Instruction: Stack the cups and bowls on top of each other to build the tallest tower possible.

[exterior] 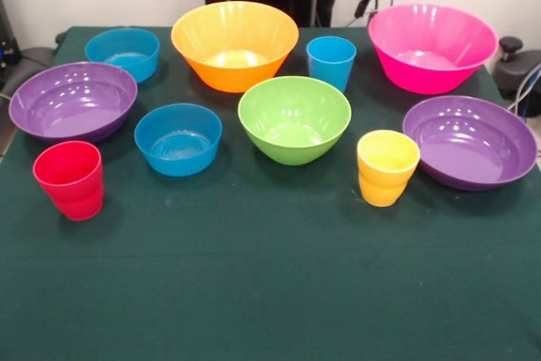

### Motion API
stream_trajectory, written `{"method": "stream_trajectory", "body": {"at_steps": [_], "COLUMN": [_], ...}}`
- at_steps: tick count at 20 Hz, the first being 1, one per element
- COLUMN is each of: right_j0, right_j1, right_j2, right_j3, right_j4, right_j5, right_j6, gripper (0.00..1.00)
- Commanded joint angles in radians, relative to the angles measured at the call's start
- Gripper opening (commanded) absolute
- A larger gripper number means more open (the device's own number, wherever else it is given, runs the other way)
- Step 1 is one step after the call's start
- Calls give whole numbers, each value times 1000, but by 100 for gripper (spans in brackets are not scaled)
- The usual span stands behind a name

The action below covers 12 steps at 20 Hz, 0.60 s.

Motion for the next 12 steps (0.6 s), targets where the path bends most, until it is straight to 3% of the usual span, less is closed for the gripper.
{"method": "stream_trajectory", "body": {"at_steps": [1,5,12], "right_j0": [-24,-38,-35], "right_j1": [10,10,2], "right_j2": [76,90,83], "right_j3": [-150,-169,-218], "right_j4": [43,54,44], "right_j5": [37,0,65], "right_j6": [101,113,95], "gripper": [100,100,100]}}
